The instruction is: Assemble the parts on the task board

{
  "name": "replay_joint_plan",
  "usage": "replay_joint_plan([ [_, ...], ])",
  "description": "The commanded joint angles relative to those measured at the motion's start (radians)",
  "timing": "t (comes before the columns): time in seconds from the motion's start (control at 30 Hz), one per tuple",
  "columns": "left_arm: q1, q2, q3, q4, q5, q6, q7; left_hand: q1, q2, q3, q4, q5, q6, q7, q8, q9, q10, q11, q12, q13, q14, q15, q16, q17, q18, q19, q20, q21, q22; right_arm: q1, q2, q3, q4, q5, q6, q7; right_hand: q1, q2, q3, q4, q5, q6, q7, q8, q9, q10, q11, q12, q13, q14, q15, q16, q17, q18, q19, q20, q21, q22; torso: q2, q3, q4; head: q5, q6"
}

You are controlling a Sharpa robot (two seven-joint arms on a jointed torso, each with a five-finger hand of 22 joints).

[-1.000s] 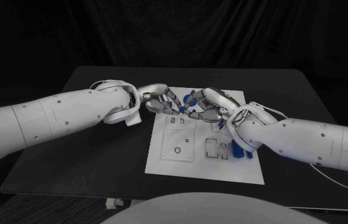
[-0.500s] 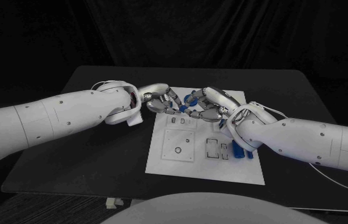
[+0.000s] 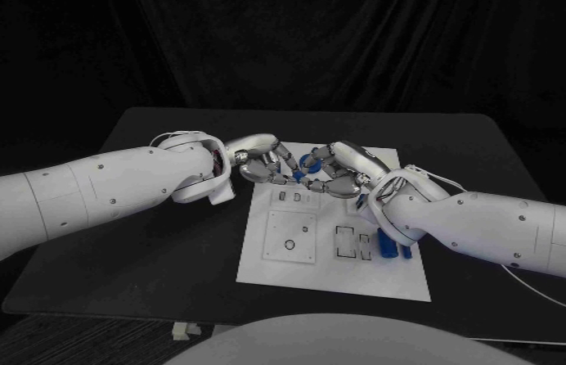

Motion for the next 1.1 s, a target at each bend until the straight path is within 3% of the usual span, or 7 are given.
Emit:
replay_joint_plan([
  [0.03,-0.002,0.004,0.001,0.001,0.006,-0.021,0.037,0.01,0.0,-0.006,-0.001,0.005,0.013,-0.001,0.008,-0.001,0.096,-0.008,0.005,0.255,0.105,-0.008,0.003,0.263,0.011,0.027,-0.01,0.006,0.201,-0.001,0.001,0.0,0.0,0.0,0.002,-0.016,0.007,0.01,0.007,0.0,-0.002,-0.001,-0.003,0.005,0.005,0.106,-0.005,0.003,0.263,0.103,-0.006,0.003,0.264,-0.016,0.106,-0.005,0.003,0.263,0.0,0.0002,-0.0007,0.001,0.0],
  [0.27,-0.003,0.007,0.001,-0.002,0.006,-0.02,0.031,0.028,0.009,-0.008,-0.01,0.04,0.053,-0.016,0.039,0.0,0.104,-0.022,0.011,0.263,0.105,-0.02,0.003,0.263,0.009,0.035,-0.021,0.012,0.207,-0.001,0.001,0.0,0.0,0.0,-0.001,-0.017,0.008,0.01,0.007,0.0,-0.002,-0.002,-0.003,0.005,0.006,0.106,-0.005,0.003,0.263,0.103,-0.006,0.003,0.264,-0.016,0.106,-0.005,0.003,0.263,0.0,0.0002,-0.0011,0.001,0.0],
  [0.4,-0.005,0.01,0.001,-0.004,0.006,-0.017,0.024,0.047,0.014,-0.016,-0.035,0.101,0.122,-0.04,0.089,0.018,0.104,-0.046,0.011,0.263,0.105,-0.04,0.003,0.263,0.008,0.041,-0.042,0.015,0.212,-0.001,0.0,0.0,0.001,0.0,-0.001,-0.017,0.009,0.011,0.008,-0.001,-0.002,-0.002,-0.003,0.006,0.007,0.106,-0.005,0.003,0.263,0.103,-0.006,0.003,0.264,-0.016,0.106,-0.005,0.003,0.263,0.001,0.0004,-0.0009,0.002,0.0],
  [0.57,-0.006,0.013,0.001,-0.006,0.006,-0.012,0.015,0.049,0.013,-0.025,-0.051,0.134,0.145,-0.054,0.125,0.042,0.104,-0.058,0.011,0.263,0.105,-0.054,0.003,0.263,0.007,0.045,-0.055,0.016,0.214,-0.001,-0.001,0.0,0.001,0.0,0.0,-0.019,0.009,0.012,0.009,-0.001,-0.002,-0.002,-0.003,0.006,0.007,0.106,-0.004,0.003,0.263,0.103,-0.005,0.003,0.264,-0.016,0.106,-0.005,0.003,0.263,0.001,0.0006,-0.001,0.0,0.0],
  [1.1,-0.008,0.014,0.001,-0.001,0.006,-0.054,0.047,0.052,0.012,-0.016,-0.06,0.182,0.134,-0.055,0.143,0.061,0.104,-0.061,0.011,0.263,0.105,-0.059,0.003,0.263,0.007,0.046,-0.061,0.015,0.215,-0.001,-0.005,0.0,-0.009,0.0,0.064,-0.066,0.021,0.017,0.022,-0.015,0.015,-0.009,0.001,0.013,0.021,0.106,-0.002,0.003,0.263,0.103,-0.004,0.003,0.264,-0.016,0.106,-0.004,0.003,0.263,-0.001,0.0005,-0.0017,-0.001,0.0],
])
